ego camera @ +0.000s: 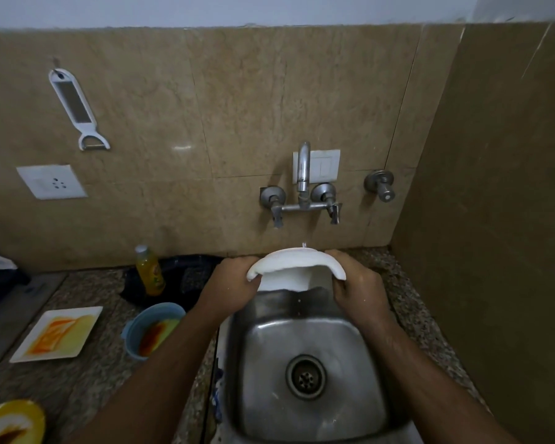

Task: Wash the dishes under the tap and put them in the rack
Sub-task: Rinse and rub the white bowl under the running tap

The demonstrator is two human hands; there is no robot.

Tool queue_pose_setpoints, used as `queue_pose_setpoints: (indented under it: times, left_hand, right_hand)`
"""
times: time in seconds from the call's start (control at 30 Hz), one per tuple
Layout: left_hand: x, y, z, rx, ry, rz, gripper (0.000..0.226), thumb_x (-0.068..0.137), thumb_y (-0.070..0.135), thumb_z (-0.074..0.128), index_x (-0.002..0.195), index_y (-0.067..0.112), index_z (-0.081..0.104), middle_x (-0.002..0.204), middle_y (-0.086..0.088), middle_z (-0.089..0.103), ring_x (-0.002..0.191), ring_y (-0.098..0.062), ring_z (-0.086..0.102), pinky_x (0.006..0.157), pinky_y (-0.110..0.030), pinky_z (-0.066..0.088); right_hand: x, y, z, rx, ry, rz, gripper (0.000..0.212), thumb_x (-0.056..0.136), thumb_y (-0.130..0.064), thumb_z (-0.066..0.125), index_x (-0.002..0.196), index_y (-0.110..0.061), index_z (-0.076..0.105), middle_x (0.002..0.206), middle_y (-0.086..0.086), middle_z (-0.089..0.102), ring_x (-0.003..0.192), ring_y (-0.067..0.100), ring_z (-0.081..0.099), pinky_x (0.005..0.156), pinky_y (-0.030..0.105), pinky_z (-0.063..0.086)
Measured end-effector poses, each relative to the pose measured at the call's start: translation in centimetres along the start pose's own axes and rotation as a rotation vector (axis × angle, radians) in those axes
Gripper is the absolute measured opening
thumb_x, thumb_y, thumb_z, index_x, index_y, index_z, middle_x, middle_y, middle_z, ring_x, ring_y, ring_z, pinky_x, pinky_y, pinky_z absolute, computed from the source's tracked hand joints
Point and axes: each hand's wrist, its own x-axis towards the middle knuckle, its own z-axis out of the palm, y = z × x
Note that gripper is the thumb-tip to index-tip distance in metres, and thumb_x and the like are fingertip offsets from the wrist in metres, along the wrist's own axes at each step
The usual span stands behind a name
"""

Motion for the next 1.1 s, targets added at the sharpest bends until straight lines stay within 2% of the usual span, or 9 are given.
queue_pose_setpoints:
  times: [0.13, 0.3, 0.53, 0.63, 0.73, 0.8, 0.9, 1.0, 1.1]
  left_hand:
    - [-0.2, 0.5, -0.5, -0.013, 0.053, 0.051, 0.026, 0.084, 0.022, 0.053, 0.095, 0.016, 0.075, 0.081, -0.002, 0.074, 0.074, -0.015, 0.066, 0.069, -0.030, 0.051]
    - [-1.2, -1.7, 0.8, -0.017, -0.117, -0.125, 0.014, 0.091, 0.019, 0.062, 0.095, 0.010, 0.071, 0.086, -0.004, 0.070, 0.082, -0.018, 0.066, 0.070, -0.026, 0.048]
    - [-2.5, -2.0, 1.0, 0.010, 0.048, -0.111, 0.015, 0.092, 0.028, 0.054, 0.089, 0.021, 0.066, 0.080, 0.002, 0.067, 0.072, -0.012, 0.060, 0.067, -0.024, 0.040]
    - [-3.3, -2.3, -0.4, 0.066, 0.124, -0.117, 0.037, 0.085, 0.037, 0.049, 0.104, 0.014, 0.072, 0.093, -0.007, 0.074, 0.086, -0.023, 0.068, 0.074, -0.025, 0.043]
    - [-4.8, -2.9, -2.9, 0.078, 0.233, -0.075, 0.055, 0.080, 0.048, 0.046, 0.110, 0.009, 0.072, 0.101, -0.013, 0.075, 0.094, -0.027, 0.069, 0.081, -0.032, 0.048]
    - [-6.0, -4.0, -5.2, 0.045, 0.324, -0.037, 0.045, 0.082, 0.040, 0.050, 0.111, 0.012, 0.072, 0.102, -0.015, 0.074, 0.097, -0.024, 0.068, 0.084, -0.033, 0.051]
    - [-8.5, -7.7, -8.1, 0.078, 0.387, -0.001, 0.035, 0.084, 0.019, 0.066, 0.117, 0.007, 0.069, 0.113, -0.013, 0.070, 0.108, -0.016, 0.056, 0.096, -0.033, 0.043]
    - [-11.0, -11.8, -12.2, 0.006, 0.424, -0.105, 0.046, 0.086, 0.036, 0.063, 0.127, 0.014, 0.063, 0.124, -0.005, 0.062, 0.117, -0.013, 0.053, 0.105, -0.028, 0.038]
    - [-13.1, -15.7, -17.7, 0.209, 0.454, -0.144, 0.046, 0.085, 0.033, 0.057, 0.120, 0.005, 0.067, 0.119, -0.019, 0.068, 0.113, -0.018, 0.055, 0.102, -0.021, 0.036]
  right_hand:
    - [-0.1, -0.2, -0.3, 0.037, 0.041, -0.038, 0.036, 0.091, -0.022, 0.055, 0.126, -0.021, 0.064, 0.117, -0.005, 0.070, 0.104, 0.010, 0.065, 0.089, 0.023, 0.050]
    - [1.2, -0.5, -0.2, -0.163, -0.309, 0.025, 0.029, 0.095, -0.017, 0.057, 0.123, -0.022, 0.063, 0.106, 0.003, 0.072, 0.093, 0.023, 0.068, 0.069, 0.024, 0.040]
    - [1.0, -0.7, 0.4, 0.043, -0.266, 0.060, 0.033, 0.091, -0.022, 0.068, 0.123, -0.029, 0.063, 0.110, -0.010, 0.070, 0.096, 0.006, 0.064, 0.076, 0.015, 0.046]
    - [1.9, -0.8, 0.8, 0.347, -0.485, 0.262, 0.049, 0.084, -0.029, 0.073, 0.130, -0.035, 0.057, 0.122, -0.011, 0.064, 0.108, 0.005, 0.060, 0.085, 0.018, 0.047]
    - [1.5, -1.2, 2.4, 1.320, -0.766, 0.613, 0.074, 0.074, -0.024, 0.070, 0.144, -0.025, 0.048, 0.142, 0.012, 0.054, 0.130, 0.031, 0.050, 0.109, 0.048, 0.039]
    - [1.6, -2.9, 4.5, 1.751, -0.709, 0.872, 0.072, 0.077, -0.023, 0.063, 0.145, -0.009, 0.045, 0.145, 0.023, 0.047, 0.136, 0.043, 0.040, 0.117, 0.054, 0.024]
    - [2.8, -7.4, 9.0, 1.663, -0.653, 1.060, 0.047, 0.094, -0.027, 0.054, 0.129, 0.004, 0.058, 0.137, 0.026, 0.054, 0.136, 0.045, 0.040, 0.114, 0.054, 0.033]
    - [4.1, -13.3, 13.6, 1.573, -0.834, 1.065, 0.042, 0.098, -0.023, 0.054, 0.132, 0.002, 0.057, 0.134, 0.023, 0.058, 0.128, 0.040, 0.052, 0.096, 0.051, 0.052]
    - [4.4, -18.3, 18.5, 1.766, -0.900, 1.030, 0.059, 0.086, -0.018, 0.072, 0.139, -0.001, 0.051, 0.139, 0.021, 0.055, 0.130, 0.038, 0.051, 0.104, 0.057, 0.042]
